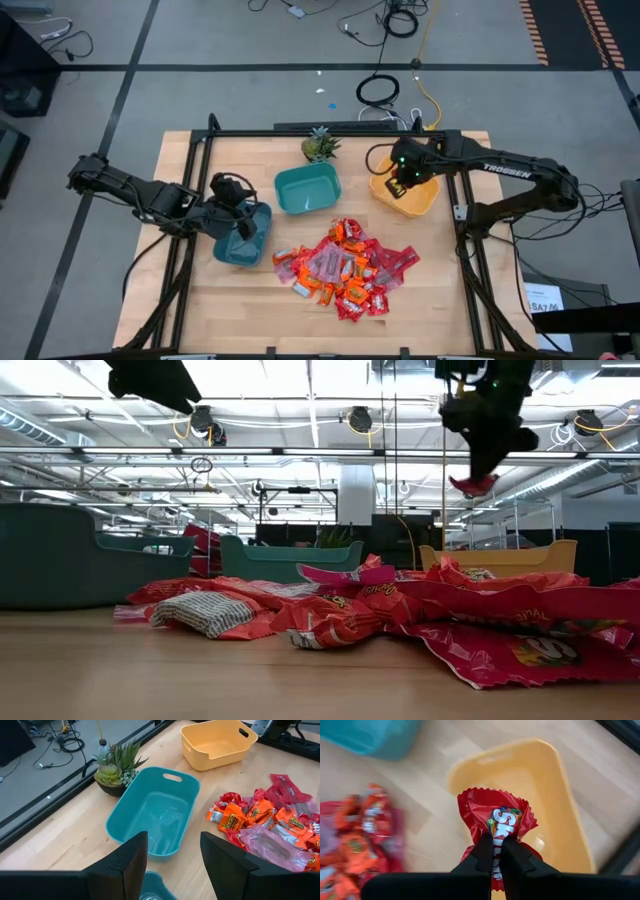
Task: Sort candy
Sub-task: Put the red candy into the yellow bin, then put the orange chocolate into the blue bin
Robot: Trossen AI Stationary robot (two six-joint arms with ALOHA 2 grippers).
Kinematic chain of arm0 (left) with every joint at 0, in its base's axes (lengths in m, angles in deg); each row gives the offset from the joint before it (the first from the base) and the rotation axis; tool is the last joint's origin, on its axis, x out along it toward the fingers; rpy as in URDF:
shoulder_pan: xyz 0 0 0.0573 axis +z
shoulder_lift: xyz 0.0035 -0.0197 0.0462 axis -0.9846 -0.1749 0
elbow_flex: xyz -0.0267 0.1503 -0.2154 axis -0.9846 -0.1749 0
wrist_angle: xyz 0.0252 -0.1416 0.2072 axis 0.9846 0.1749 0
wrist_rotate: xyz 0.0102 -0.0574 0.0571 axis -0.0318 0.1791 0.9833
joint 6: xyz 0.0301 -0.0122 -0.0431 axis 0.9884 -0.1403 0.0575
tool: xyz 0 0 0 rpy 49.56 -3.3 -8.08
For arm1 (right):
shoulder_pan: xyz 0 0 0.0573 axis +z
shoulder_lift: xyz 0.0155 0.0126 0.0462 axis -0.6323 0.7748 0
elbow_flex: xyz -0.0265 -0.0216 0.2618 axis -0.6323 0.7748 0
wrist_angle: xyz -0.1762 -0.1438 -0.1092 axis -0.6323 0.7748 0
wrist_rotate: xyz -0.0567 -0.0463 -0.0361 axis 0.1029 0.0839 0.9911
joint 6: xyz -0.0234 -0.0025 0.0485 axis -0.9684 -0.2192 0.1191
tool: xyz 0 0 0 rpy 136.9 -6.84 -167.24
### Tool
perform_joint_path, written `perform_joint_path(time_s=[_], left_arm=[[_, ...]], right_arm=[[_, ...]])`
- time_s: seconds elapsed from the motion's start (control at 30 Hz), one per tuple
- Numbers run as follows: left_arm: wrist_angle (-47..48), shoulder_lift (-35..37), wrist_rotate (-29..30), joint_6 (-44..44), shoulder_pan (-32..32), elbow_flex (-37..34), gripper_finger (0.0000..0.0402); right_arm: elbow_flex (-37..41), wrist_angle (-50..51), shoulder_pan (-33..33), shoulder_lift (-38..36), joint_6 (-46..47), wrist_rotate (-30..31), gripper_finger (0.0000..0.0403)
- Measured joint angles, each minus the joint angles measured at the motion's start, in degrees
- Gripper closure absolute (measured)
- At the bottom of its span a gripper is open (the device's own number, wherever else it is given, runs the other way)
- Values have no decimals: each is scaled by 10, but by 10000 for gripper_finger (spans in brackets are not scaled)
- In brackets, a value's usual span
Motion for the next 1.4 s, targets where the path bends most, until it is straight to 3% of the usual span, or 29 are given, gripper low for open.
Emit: perform_joint_path(time_s=[0.4,1.07,1.4], left_arm=[[-27,0,0,0,0,0,208],[-26,0,0,-27,0,0,208],[-25,0,0,-30,0,0,208]], right_arm=[[0,11,-100,20,-75,-44,395],[0,-5,-104,21,-118,-26,288],[0,-3,-104,21,-120,-26,268]])
